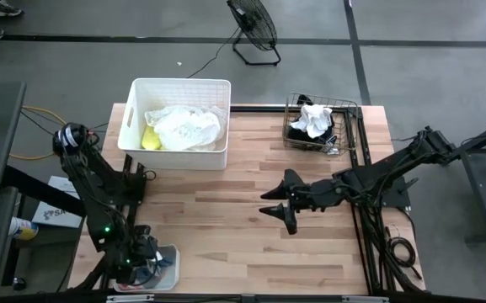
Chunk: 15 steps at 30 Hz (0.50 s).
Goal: Pick & Place Cloths
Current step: Put the gray patterned sock into the bottom white bin
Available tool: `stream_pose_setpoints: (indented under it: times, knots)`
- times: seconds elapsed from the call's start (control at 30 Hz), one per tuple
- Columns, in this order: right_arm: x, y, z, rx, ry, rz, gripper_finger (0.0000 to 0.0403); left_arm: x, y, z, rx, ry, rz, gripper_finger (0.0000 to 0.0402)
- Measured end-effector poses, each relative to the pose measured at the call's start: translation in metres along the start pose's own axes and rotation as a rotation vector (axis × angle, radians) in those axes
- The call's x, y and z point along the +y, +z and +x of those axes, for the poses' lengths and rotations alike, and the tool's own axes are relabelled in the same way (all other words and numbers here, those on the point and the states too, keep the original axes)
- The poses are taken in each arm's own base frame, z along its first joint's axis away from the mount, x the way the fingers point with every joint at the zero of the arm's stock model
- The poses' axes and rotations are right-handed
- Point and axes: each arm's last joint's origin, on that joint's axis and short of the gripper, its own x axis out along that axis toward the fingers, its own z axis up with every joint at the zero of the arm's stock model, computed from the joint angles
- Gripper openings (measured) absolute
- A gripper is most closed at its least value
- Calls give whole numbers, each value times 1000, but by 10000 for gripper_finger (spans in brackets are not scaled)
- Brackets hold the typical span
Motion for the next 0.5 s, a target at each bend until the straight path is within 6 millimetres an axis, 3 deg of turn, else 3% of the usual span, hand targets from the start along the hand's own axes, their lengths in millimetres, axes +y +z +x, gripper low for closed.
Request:
stream_pose_setpoints:
  times: [0.5]
  knots:
    - [-9,-3,2,51,-56,-19,204,-7,2,16,-13,-25,-5,8]
